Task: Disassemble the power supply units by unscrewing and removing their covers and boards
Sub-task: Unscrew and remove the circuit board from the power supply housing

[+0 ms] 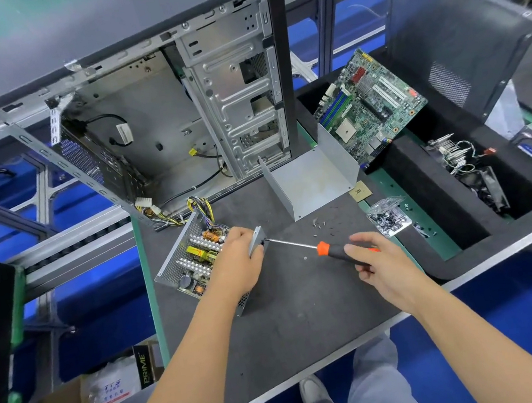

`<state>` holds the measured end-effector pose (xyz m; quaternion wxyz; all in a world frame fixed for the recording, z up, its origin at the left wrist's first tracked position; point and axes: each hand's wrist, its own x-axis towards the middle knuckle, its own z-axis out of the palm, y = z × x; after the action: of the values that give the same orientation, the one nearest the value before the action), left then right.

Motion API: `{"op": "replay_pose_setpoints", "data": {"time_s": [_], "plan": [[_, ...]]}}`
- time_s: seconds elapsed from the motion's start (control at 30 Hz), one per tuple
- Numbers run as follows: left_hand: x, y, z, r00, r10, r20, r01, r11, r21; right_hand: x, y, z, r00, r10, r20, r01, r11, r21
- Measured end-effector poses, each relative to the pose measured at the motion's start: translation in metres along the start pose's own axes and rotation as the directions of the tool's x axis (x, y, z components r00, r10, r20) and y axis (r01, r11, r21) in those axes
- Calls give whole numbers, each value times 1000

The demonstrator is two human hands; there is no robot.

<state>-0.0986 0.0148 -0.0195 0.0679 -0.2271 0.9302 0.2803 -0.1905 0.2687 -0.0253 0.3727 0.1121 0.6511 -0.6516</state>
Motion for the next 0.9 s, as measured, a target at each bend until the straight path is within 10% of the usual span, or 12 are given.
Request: {"op": "replay_pose_setpoints", "data": {"time_s": [0.23, 0.5, 0.7, 0.9], "plan": [[1, 1, 0, 1000, -20, -17, 20, 1000, -15, 0, -5, 6, 988, 146, -46, -153, 952, -266], [1, 2, -1, 999, -30, -11, 30, 999, -21, 2, -3, 6, 996, 77, 46, -84, 984, 158], [0, 3, -1, 999, -34, -1, 34, 999, 0, 6, -2, 4, 983, 169, -67, -182, 932, -315], [-1, 4, -1, 999, -48, 0, 48, 999, 24, 7, 6, -3, 997, 20, 71, -33, 981, 193]]}}
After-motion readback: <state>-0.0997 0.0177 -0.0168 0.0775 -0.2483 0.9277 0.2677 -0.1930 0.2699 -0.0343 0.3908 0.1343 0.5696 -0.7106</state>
